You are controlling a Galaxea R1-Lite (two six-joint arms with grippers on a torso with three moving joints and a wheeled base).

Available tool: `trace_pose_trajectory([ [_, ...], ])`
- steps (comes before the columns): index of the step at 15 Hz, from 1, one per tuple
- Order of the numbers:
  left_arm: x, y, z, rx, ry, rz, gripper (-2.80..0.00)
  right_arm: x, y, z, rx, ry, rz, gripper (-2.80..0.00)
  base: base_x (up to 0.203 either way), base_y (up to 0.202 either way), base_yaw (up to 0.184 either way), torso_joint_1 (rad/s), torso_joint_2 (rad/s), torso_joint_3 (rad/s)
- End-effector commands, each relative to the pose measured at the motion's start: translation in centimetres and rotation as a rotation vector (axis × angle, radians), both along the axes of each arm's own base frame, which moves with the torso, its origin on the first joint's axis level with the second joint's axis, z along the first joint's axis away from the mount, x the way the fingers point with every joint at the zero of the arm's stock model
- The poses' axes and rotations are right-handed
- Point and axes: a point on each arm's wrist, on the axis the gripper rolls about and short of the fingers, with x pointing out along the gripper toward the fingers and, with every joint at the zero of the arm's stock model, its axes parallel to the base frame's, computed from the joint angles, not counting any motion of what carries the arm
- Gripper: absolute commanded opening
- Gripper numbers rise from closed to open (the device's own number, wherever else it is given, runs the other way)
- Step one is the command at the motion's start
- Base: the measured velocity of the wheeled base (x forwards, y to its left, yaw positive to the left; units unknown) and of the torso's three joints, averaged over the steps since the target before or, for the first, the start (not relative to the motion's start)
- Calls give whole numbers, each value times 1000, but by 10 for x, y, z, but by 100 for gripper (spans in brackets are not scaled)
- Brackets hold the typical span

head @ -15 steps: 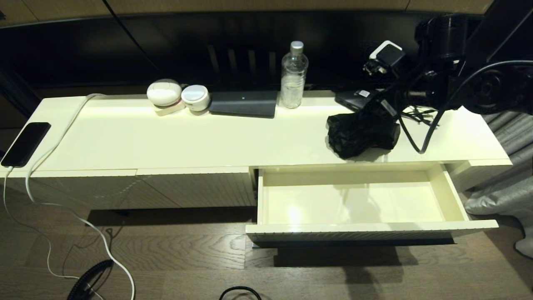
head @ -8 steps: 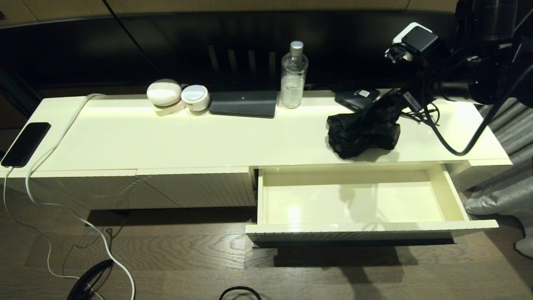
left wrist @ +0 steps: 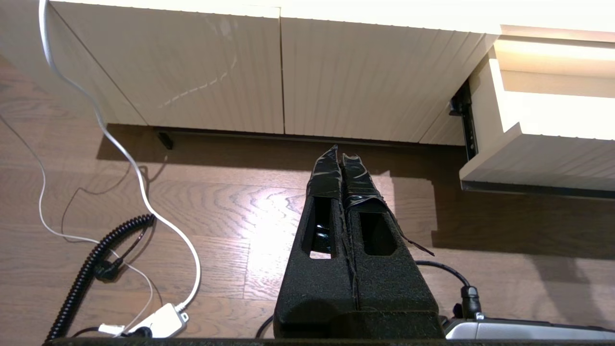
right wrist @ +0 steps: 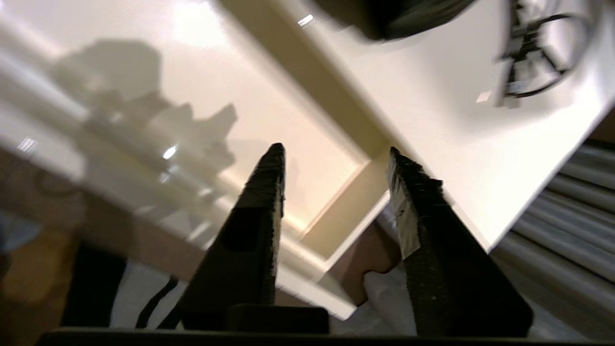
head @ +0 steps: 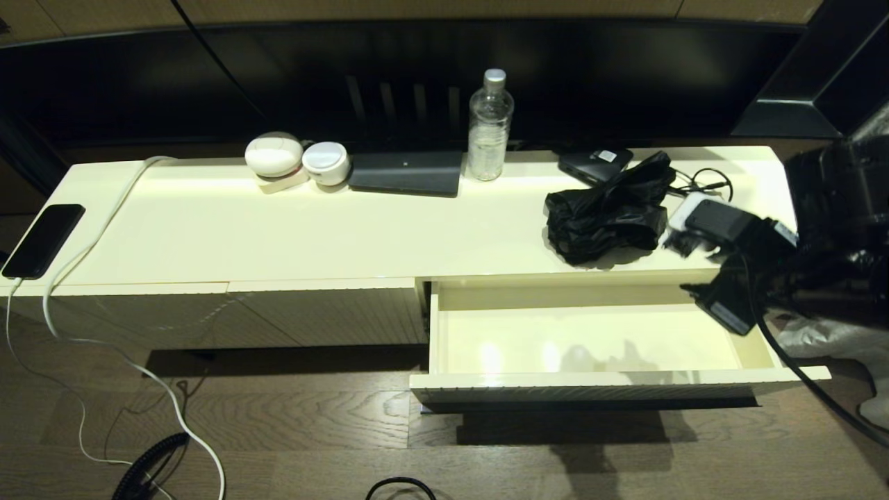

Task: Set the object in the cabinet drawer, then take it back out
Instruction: Close the drawer

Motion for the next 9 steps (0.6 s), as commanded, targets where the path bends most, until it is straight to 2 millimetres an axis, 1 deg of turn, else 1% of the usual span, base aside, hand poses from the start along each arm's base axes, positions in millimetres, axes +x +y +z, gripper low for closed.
trace_pose_trajectory([
  [1, 0, 0, 0, -1, -2, 1, -280, -30, -6, -35, -5, 104, 59, -280, 0, 0, 0, 0, 0, 0],
  [3, 0, 0, 0, -1, -2, 1, -280, -37, -4, -67, 14, 153, 114, -280, 0, 0, 0, 0, 0, 0],
  [6, 0, 0, 0, -1, -2, 0, -280, -36, 2, -110, 41, 172, 176, -280, 0, 0, 0, 0, 0, 0],
  [9, 0, 0, 0, -1, -2, 1, -280, -37, 6, -142, 38, 194, 197, -280, 0, 0, 0, 0, 0, 0],
])
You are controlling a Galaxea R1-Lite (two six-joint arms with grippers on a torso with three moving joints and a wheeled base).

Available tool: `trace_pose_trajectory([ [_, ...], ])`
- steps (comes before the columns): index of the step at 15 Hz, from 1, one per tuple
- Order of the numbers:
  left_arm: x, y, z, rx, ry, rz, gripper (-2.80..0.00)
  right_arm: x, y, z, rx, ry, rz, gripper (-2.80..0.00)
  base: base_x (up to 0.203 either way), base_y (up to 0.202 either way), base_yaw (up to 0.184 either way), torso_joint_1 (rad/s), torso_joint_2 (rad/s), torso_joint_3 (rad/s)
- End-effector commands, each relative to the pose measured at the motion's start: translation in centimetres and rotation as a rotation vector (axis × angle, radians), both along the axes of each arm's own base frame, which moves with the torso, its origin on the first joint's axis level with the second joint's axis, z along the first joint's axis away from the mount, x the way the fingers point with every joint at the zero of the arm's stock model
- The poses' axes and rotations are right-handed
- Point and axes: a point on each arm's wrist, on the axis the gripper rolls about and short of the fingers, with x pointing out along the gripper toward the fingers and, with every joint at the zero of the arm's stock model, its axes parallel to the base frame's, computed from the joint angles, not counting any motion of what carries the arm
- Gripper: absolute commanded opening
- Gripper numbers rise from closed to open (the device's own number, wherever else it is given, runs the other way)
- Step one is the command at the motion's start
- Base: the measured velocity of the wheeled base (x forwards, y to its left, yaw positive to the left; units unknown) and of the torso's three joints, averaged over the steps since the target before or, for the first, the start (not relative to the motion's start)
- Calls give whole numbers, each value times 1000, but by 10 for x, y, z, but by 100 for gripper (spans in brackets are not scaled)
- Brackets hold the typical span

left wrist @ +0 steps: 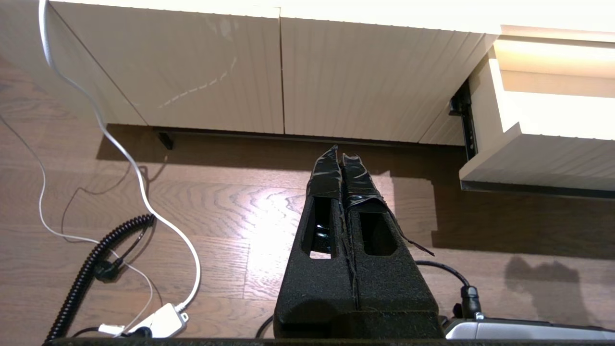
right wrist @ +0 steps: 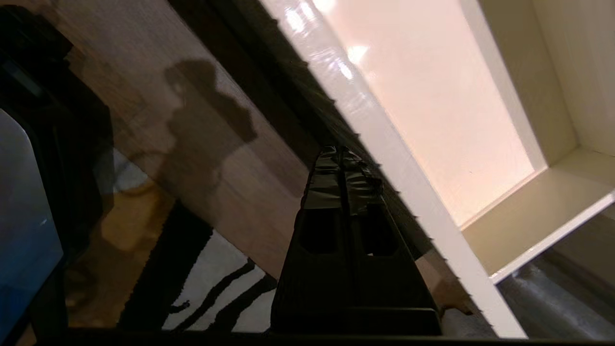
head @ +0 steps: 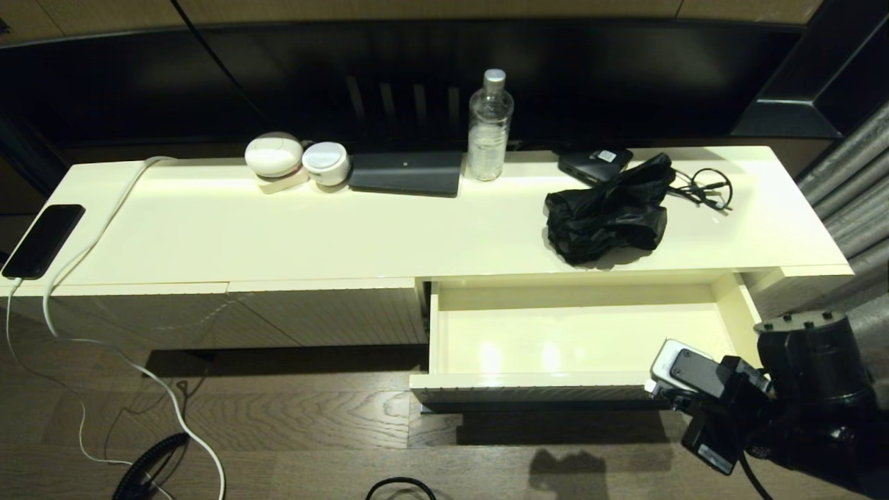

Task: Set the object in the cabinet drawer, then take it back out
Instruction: Close the drawer

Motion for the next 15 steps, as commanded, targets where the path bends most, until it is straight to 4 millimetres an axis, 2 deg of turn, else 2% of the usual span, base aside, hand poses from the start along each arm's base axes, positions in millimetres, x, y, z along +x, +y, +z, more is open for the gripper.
trace_pose_trajectory([
  [1, 0, 0, 0, -1, -2, 1, -280, 0, 6, -32, -22, 51, 26, -280, 0, 0, 0, 0, 0, 0],
  [4, 0, 0, 0, -1, -2, 0, -280, 3, 14, -46, -4, 51, 25, -280, 0, 0, 0, 0, 0, 0],
  [12, 0, 0, 0, -1, -2, 1, -280, 31, 16, -73, -49, -73, -124, -280, 0, 0, 0, 0, 0, 0],
  [15, 0, 0, 0, -1, -2, 1, -280, 44, 15, -76, -43, -113, -167, -280, 0, 0, 0, 0, 0, 0],
])
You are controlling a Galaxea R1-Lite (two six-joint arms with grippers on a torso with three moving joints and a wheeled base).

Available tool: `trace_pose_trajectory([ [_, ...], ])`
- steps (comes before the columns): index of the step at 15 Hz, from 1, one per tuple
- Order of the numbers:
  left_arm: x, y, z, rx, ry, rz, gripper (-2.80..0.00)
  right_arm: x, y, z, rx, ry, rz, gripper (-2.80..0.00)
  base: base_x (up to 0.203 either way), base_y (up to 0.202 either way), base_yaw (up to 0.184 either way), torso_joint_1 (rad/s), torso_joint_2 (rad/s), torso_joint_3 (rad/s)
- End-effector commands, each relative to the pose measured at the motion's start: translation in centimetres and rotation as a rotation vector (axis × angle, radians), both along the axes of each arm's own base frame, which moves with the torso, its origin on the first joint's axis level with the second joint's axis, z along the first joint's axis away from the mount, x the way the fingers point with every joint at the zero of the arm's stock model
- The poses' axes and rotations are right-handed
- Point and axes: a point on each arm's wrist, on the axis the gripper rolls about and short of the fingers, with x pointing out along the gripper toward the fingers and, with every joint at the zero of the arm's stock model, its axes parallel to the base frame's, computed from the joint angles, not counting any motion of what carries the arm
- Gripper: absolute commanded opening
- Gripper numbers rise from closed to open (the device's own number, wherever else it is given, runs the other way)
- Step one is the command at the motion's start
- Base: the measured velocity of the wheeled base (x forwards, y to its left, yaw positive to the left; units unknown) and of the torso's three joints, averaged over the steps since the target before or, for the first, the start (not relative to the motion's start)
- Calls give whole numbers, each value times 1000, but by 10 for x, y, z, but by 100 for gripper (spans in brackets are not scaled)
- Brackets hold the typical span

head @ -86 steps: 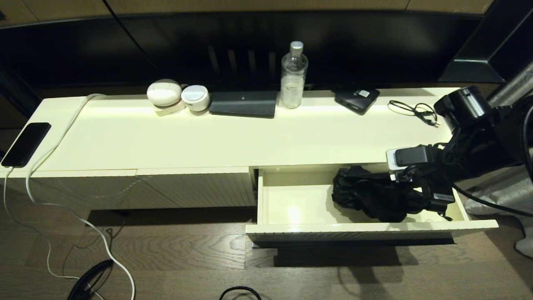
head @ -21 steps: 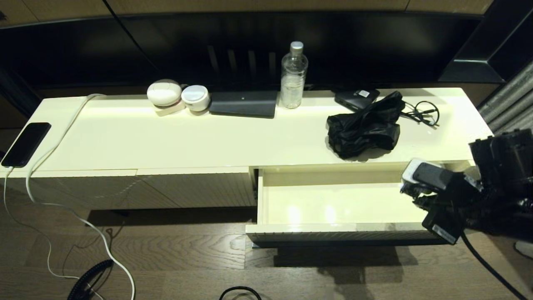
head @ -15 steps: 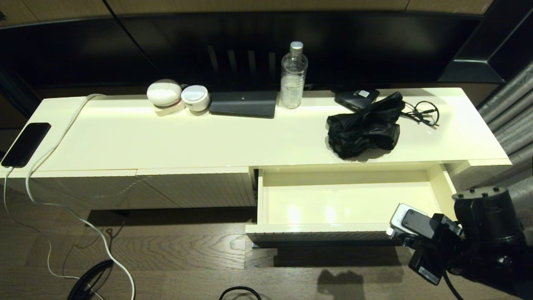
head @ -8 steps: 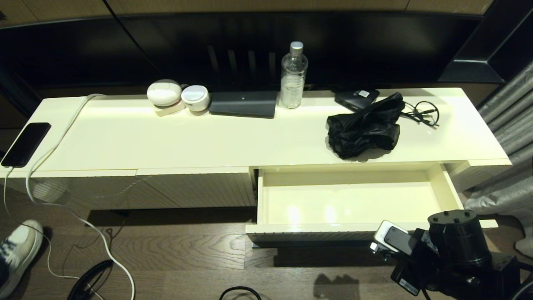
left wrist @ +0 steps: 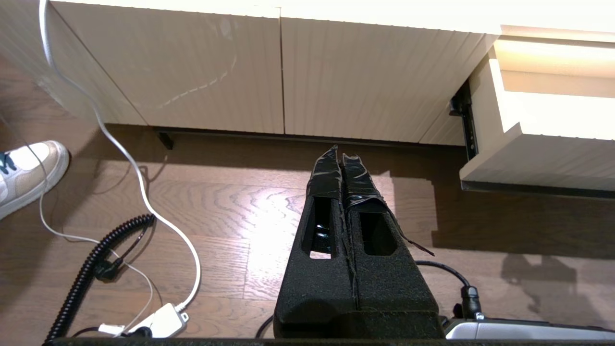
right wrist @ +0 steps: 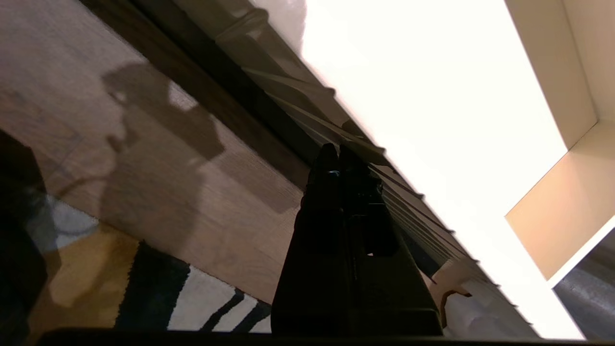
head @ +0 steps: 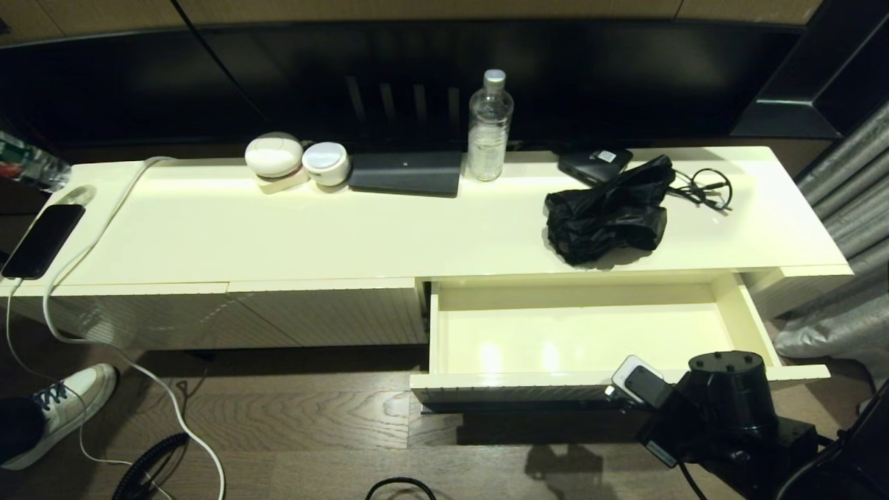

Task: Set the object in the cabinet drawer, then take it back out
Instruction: Close the drawer

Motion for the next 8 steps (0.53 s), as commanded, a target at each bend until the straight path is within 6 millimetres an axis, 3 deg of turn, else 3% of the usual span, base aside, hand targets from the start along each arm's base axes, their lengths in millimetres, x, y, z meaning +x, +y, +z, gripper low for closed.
trace_pose_trajectory([
  [1, 0, 0, 0, -1, -2, 1, -280, 10, 0, -12, -16, 8, -28, -280, 0, 0, 0, 0, 0, 0],
  [8, 0, 0, 0, -1, -2, 1, -280, 38, 8, -1, 57, -100, -139, -280, 0, 0, 0, 0, 0, 0],
])
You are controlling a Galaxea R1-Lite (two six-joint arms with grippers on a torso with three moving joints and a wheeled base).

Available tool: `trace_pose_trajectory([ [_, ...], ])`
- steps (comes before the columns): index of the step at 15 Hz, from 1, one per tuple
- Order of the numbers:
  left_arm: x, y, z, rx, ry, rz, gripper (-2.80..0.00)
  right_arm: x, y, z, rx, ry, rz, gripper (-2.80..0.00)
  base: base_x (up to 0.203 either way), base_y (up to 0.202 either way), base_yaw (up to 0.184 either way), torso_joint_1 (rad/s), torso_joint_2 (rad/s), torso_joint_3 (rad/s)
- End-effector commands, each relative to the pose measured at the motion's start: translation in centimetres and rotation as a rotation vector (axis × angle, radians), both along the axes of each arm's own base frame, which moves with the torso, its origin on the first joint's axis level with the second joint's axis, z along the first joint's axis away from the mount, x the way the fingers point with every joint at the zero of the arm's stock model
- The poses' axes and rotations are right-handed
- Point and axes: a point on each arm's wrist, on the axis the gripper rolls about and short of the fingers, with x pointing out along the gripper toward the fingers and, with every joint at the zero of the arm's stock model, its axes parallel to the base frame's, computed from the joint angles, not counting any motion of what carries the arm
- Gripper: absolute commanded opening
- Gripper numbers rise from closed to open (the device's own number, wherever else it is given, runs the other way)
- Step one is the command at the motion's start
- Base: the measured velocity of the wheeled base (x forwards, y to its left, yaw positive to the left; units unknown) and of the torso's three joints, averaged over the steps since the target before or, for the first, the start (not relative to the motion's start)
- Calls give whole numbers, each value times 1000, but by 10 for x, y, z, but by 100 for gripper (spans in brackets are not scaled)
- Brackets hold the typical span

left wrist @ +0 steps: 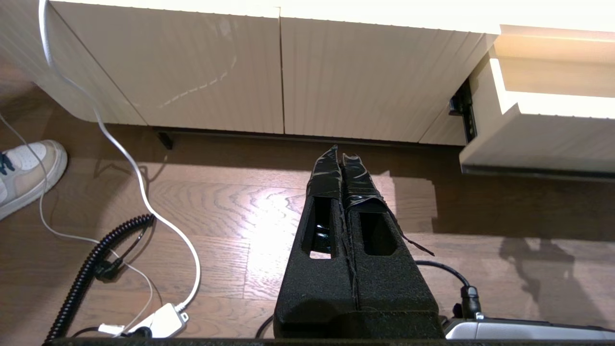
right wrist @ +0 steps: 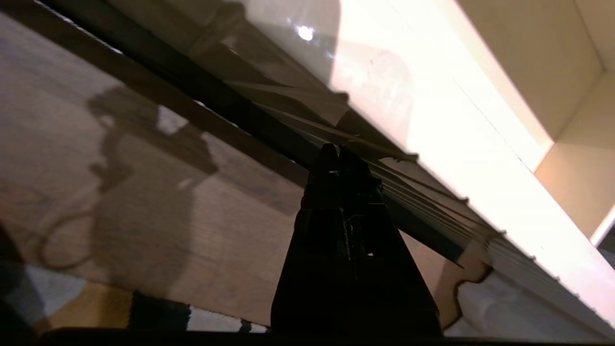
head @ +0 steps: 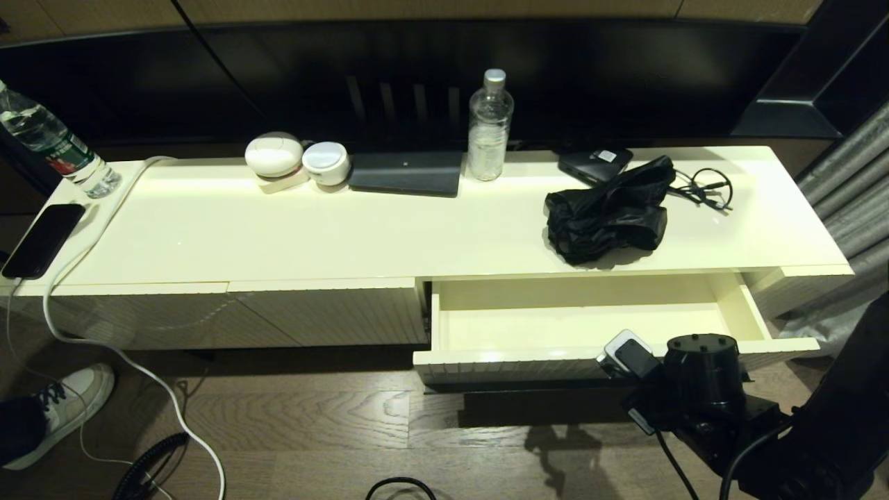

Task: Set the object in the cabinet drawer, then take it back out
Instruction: Close the drawer

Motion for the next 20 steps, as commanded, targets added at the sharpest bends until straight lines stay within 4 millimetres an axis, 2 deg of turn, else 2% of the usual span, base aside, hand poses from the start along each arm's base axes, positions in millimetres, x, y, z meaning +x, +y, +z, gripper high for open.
trace_pose_trajectory([
  [1, 0, 0, 0, -1, -2, 1, -280, 10, 3, 6, 7, -42, -14, -280, 0, 0, 0, 0, 0, 0],
  [4, 0, 0, 0, -1, -2, 0, -280, 18, 6, 17, 27, -93, -18, -280, 0, 0, 0, 0, 0, 0],
  [10, 0, 0, 0, -1, -2, 1, -280, 34, 12, 26, 50, -148, -20, -280, 0, 0, 0, 0, 0, 0],
  [13, 0, 0, 0, -1, -2, 1, -280, 46, 15, 23, 71, -164, -35, -280, 0, 0, 0, 0, 0, 0],
  [20, 0, 0, 0, -1, -2, 1, -280, 69, 22, 32, 117, -241, -78, -280, 0, 0, 0, 0, 0, 0],
])
